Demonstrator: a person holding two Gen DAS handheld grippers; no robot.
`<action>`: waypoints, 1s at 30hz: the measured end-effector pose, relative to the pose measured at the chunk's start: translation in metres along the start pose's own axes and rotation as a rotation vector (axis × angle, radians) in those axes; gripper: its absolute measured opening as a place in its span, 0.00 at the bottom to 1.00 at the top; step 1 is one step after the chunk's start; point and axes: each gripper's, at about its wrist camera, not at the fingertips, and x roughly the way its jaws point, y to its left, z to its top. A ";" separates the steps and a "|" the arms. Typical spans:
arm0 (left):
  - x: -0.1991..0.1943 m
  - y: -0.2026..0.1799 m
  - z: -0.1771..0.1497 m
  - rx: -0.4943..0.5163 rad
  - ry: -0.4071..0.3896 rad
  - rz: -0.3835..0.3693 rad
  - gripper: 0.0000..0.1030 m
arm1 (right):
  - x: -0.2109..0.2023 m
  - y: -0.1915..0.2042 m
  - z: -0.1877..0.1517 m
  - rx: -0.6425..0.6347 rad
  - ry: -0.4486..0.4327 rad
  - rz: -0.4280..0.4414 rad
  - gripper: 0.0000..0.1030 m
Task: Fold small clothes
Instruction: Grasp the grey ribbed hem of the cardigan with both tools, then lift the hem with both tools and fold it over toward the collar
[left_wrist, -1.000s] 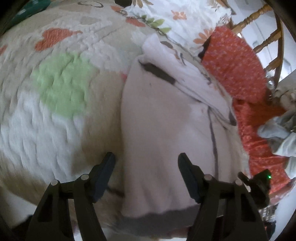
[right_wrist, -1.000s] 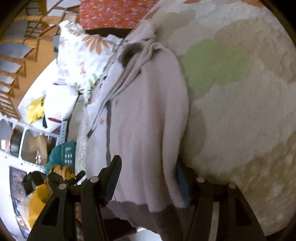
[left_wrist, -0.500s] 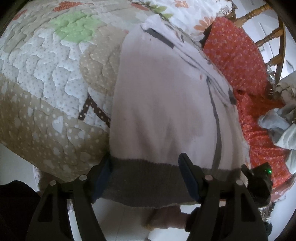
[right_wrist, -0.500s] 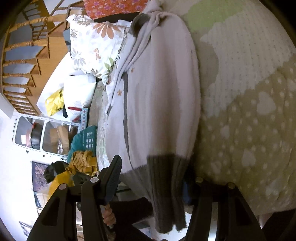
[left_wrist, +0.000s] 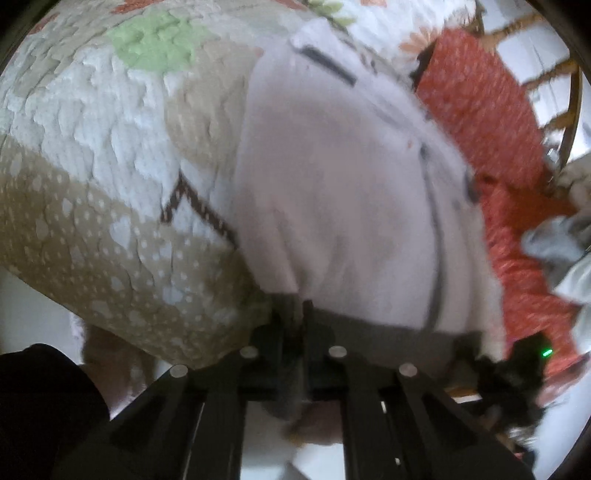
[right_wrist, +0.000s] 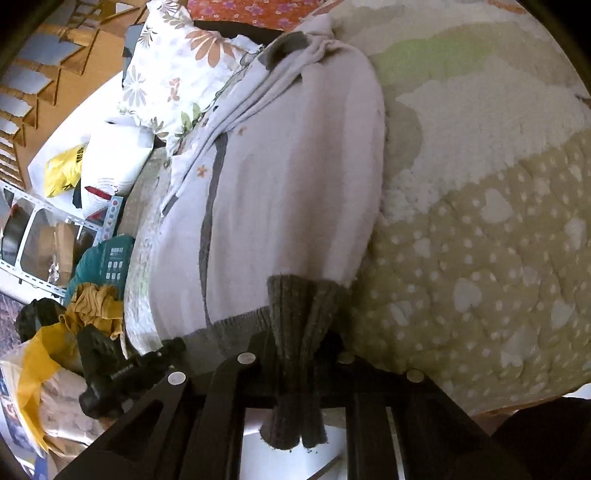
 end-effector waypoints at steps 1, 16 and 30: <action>-0.008 -0.003 0.004 0.004 -0.018 -0.011 0.07 | -0.003 0.003 0.001 -0.006 -0.007 0.002 0.12; -0.079 -0.005 -0.044 0.031 -0.051 -0.014 0.07 | -0.061 0.020 -0.049 -0.061 0.038 0.103 0.11; -0.067 -0.014 0.029 0.015 -0.065 -0.061 0.07 | -0.058 0.041 0.011 -0.113 0.013 0.075 0.11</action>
